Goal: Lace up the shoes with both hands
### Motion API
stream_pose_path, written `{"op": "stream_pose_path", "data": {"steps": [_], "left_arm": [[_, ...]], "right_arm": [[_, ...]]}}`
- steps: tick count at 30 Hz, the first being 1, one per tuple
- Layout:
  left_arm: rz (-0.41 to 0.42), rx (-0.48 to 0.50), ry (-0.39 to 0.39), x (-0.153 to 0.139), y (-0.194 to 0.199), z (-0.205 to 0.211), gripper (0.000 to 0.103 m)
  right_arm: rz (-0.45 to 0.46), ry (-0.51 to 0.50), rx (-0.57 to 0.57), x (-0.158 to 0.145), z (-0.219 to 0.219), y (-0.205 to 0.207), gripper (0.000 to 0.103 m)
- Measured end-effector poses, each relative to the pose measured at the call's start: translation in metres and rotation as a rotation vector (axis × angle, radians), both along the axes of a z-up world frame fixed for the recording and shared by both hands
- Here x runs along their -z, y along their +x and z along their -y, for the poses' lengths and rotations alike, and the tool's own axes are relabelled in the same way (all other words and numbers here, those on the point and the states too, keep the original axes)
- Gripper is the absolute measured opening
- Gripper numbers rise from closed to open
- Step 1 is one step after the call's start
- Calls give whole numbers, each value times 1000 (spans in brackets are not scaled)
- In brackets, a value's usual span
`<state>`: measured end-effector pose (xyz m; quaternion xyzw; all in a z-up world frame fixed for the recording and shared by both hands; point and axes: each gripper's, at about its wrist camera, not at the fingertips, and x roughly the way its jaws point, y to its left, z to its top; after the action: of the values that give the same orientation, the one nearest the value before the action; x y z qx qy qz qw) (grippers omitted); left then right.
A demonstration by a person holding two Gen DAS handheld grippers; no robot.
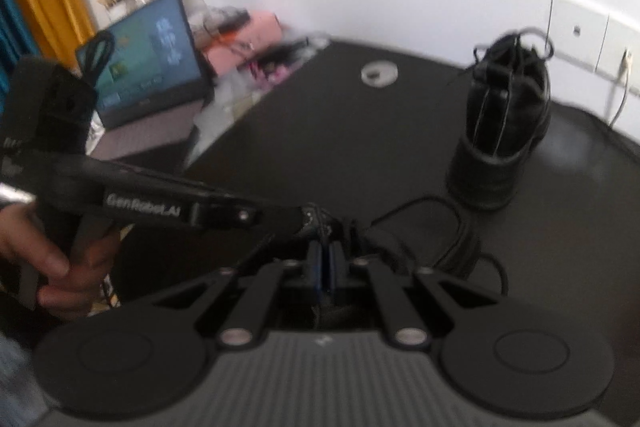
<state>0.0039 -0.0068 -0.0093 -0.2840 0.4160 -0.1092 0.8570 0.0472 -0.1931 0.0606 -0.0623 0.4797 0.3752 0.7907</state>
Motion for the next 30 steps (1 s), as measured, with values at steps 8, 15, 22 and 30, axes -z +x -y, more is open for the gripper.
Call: {"op": "stream_pose_path", "data": {"steps": [8,15,22,30], "left_arm": [[1,-16,-44,6,-1,-5,19],[0,-7,-56,8,0,-7,19],[-5,-3,-71,11,2,-9,19],[-17,-6,-96,14,4,-13,20]], "right_arm": [[-207,-50,63,4,-9,23,4],[-263,-134,35,14,-22,27,4],[-291,-162,32,18,-26,29,4],[-315,-150,39,19,-22,31,4]]}}
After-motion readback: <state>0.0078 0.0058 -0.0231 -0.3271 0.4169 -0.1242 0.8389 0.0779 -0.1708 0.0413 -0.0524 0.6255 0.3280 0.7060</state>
